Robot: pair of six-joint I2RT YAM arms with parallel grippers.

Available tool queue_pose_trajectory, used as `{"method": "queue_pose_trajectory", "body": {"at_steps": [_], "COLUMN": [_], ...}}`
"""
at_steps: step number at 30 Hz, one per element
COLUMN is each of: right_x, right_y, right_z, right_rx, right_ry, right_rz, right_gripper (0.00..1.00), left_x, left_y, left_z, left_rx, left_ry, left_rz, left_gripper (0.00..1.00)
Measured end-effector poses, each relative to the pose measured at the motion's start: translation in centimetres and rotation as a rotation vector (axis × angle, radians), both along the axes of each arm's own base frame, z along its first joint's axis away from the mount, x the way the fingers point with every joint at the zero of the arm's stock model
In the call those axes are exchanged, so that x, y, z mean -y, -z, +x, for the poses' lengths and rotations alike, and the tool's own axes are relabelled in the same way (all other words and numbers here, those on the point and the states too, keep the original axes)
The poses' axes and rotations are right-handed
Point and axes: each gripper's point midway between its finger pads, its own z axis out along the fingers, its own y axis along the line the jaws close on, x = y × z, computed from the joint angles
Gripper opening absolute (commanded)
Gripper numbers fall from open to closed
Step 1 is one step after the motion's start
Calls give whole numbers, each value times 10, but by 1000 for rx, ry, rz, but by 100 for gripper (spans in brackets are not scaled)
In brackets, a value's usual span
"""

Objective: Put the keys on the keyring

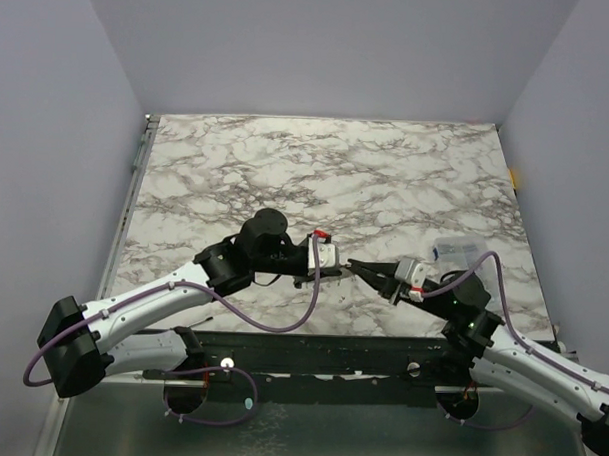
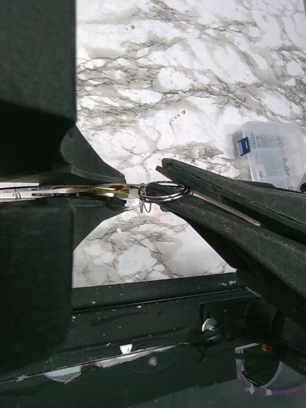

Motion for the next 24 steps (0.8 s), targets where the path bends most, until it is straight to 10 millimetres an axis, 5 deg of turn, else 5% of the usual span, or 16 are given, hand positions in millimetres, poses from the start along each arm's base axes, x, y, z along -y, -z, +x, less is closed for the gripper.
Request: {"method": "queue_pose_trajectory", "body": {"at_steps": [3,9,15,19,24], "right_x": [0,-3,-1,5,11], "right_y": [0,-7,-30,-53,-57], "right_z": [3,9,12,11,4], "right_rx": [-28,-75,-20,22,3], "right_ry": [12,31,45,55,26], "right_rz": [64,109,-29,-127,-273], "right_gripper": [4,52,66,98,100], "left_x": [-1,-2,2,3,3], "left_y": [1,-1,-7,-4,-1], "left_z": [2,9,12,12,12], "left_rx": [0,16,50,51,46], "left_ry": [-13,-48,-53,-52,-53], "left_rz": [2,-1,-22,-14,-7], "left_gripper": [0,0,0,0,0]}}
